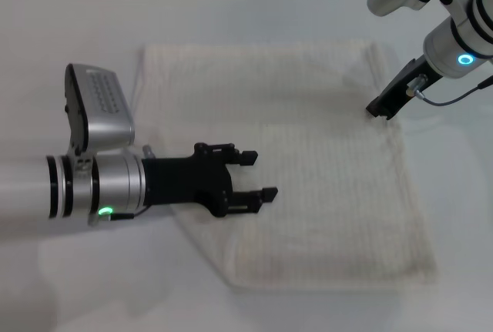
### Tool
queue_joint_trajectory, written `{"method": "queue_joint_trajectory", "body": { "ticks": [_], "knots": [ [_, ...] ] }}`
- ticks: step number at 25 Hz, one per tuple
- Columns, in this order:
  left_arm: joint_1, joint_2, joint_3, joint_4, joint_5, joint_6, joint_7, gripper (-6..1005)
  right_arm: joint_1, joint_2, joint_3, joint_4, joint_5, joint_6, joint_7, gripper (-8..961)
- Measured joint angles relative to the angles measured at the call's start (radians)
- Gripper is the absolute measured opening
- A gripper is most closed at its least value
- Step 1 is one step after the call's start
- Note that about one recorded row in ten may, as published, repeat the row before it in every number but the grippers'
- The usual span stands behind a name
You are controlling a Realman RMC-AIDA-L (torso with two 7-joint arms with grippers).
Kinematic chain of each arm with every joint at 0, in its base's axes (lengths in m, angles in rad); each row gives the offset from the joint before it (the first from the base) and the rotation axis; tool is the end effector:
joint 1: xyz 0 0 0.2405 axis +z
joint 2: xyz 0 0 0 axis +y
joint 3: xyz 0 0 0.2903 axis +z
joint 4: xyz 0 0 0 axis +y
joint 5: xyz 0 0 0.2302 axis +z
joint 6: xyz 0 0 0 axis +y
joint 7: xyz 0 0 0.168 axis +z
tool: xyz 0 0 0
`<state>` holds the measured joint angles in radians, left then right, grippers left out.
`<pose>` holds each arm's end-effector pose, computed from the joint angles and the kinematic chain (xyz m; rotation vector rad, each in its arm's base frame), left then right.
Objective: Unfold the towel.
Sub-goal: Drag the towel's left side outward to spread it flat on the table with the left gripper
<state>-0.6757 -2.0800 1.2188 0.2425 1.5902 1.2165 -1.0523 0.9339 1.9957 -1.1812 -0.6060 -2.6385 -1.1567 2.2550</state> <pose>-0.2686 0.3647 -0.1470 -2.8802 -0.4301 -0.5537 0.2537 0.4819 -0.0538 -2.5618 0.8121 -0.5444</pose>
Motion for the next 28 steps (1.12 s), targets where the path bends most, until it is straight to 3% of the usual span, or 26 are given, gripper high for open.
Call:
{"method": "queue_joint_trajectory", "body": {
  "ticks": [4,7,9,11,25,28],
  "knots": [
    [-0.001,0.0,0.015,0.022,0.003,-0.009,-0.017,714,-0.001,0.0,0.0,0.0,0.0,0.0,0.0,-3],
    [-0.004,0.0,0.128,0.079,-0.002,-0.077,-0.084,692,-0.001,0.0,0.0,0.0,0.0,0.0,0.0,-3],
    [-0.004,0.0,0.128,0.079,-0.002,-0.077,-0.084,651,-0.001,0.0,0.0,0.0,0.0,0.0,0.0,-3],
    [-0.001,0.0,0.203,0.122,-0.004,-0.108,-0.134,610,-0.001,0.0,0.0,0.0,0.001,0.0,0.0,-3],
    [0.026,0.0,0.216,0.162,-0.004,-0.111,-0.139,584,0.0,0.002,0.0,0.0,0.005,0.014,0.0,-2],
    [0.028,0.0,0.217,0.165,-0.004,-0.11,-0.139,438,0.0,0.002,0.0,0.0,0.007,0.015,0.0,-2]
  ]
}}
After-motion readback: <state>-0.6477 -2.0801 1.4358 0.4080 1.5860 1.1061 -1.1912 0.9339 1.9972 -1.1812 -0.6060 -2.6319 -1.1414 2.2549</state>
